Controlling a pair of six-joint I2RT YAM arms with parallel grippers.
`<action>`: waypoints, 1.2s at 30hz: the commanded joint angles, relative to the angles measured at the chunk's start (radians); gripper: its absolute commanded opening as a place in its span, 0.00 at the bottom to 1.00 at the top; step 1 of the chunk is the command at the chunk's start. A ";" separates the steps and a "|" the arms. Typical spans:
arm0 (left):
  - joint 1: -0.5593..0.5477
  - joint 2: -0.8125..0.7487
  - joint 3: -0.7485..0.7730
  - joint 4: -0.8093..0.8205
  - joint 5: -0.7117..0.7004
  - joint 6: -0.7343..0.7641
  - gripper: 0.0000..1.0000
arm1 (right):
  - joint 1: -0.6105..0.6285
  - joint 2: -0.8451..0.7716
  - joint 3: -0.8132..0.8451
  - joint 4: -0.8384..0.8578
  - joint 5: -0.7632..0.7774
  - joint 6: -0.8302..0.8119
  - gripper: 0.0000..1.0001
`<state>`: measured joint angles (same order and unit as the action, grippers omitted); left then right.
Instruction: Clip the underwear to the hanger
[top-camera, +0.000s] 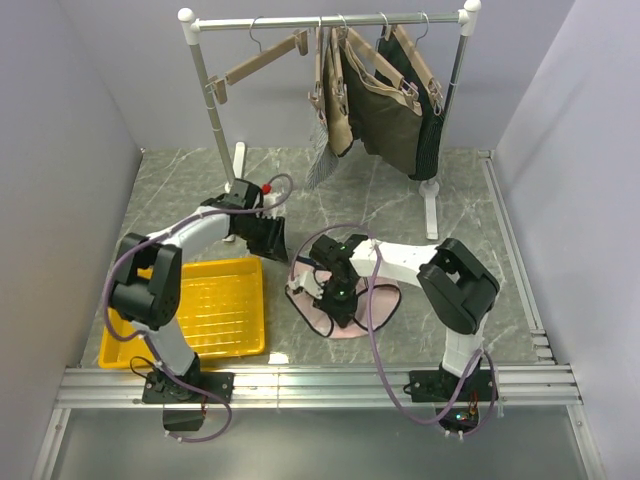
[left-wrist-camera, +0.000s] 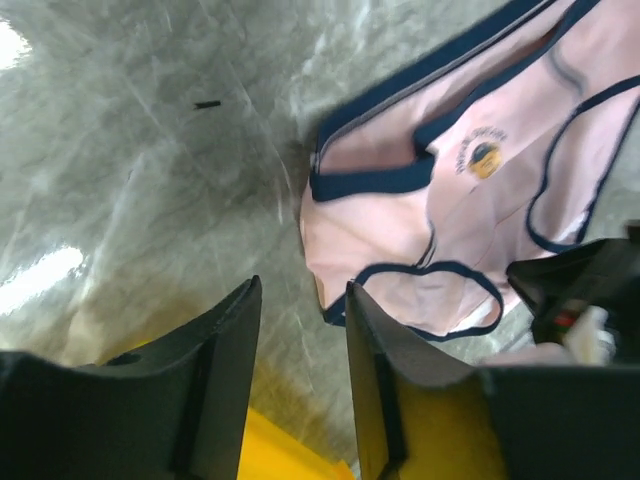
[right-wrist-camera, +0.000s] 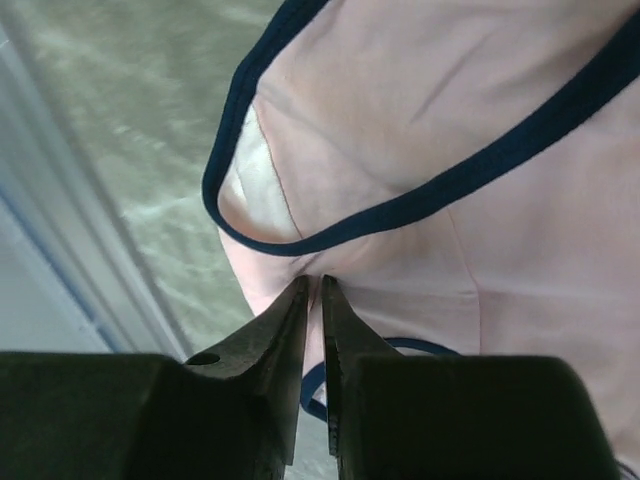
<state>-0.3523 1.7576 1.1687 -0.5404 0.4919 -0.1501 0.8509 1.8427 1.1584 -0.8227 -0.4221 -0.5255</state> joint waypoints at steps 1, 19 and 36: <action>0.018 -0.131 -0.015 0.005 0.085 0.047 0.45 | 0.052 -0.002 -0.012 -0.108 -0.107 -0.088 0.19; 0.036 -0.672 0.144 0.161 -0.147 0.156 0.84 | -0.059 -0.345 0.191 0.019 -0.084 0.156 0.59; 0.124 -0.068 1.033 0.168 -0.302 0.342 0.79 | -0.312 -0.531 0.149 0.109 -0.101 0.285 0.61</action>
<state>-0.2310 1.6394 2.1296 -0.3634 0.2306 0.0910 0.5526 1.3502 1.3205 -0.7506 -0.5179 -0.2577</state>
